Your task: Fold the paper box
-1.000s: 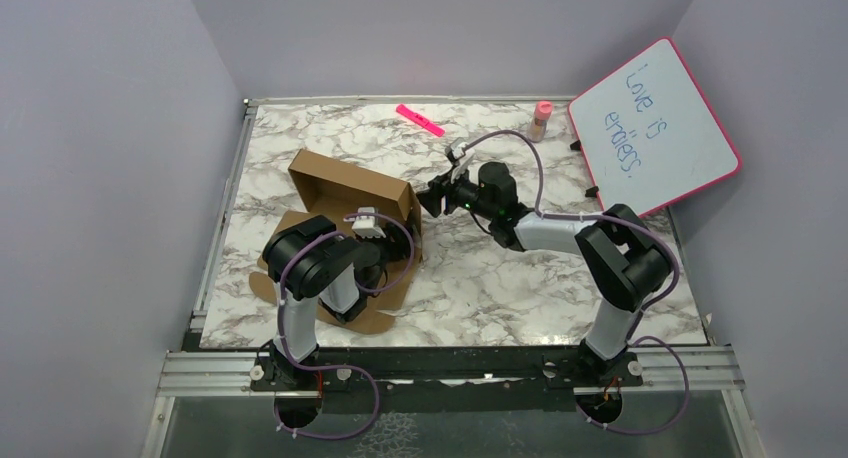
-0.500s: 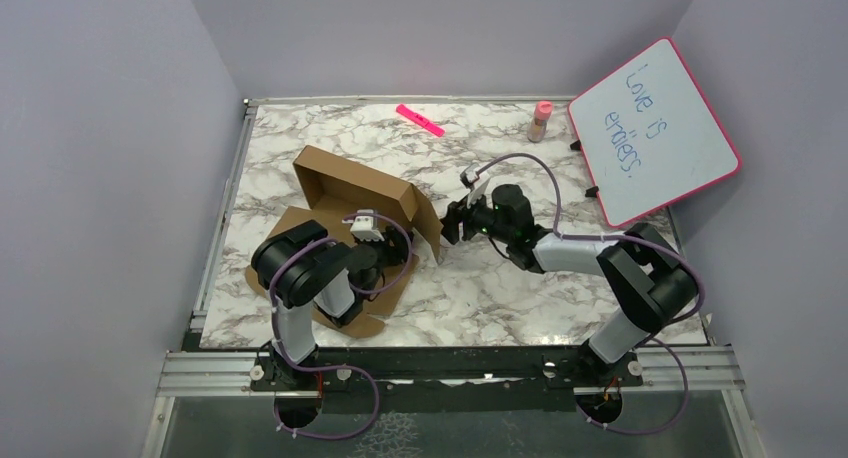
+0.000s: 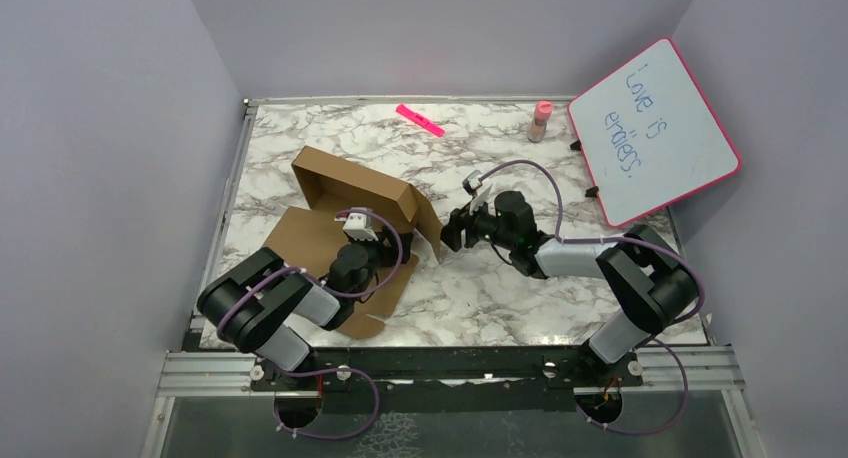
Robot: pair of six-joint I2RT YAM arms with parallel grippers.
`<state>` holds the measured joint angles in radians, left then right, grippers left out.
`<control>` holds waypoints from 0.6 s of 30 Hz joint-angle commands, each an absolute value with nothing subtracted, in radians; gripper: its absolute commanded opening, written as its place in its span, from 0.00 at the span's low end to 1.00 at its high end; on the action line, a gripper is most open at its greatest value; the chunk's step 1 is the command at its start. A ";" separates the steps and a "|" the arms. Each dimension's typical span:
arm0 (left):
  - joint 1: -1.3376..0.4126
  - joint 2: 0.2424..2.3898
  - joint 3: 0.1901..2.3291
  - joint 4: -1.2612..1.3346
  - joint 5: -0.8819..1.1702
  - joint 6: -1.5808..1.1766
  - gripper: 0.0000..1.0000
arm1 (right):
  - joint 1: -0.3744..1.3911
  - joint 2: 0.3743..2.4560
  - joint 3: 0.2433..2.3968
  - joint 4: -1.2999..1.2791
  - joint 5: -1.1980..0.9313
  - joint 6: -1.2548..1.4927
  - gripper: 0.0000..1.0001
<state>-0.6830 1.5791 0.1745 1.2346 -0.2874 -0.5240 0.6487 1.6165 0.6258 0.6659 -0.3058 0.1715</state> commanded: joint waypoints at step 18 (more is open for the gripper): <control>-0.705 1.331 0.116 0.699 -0.117 -0.555 0.53 | 0.654 1.693 0.638 0.751 -0.425 0.210 0.62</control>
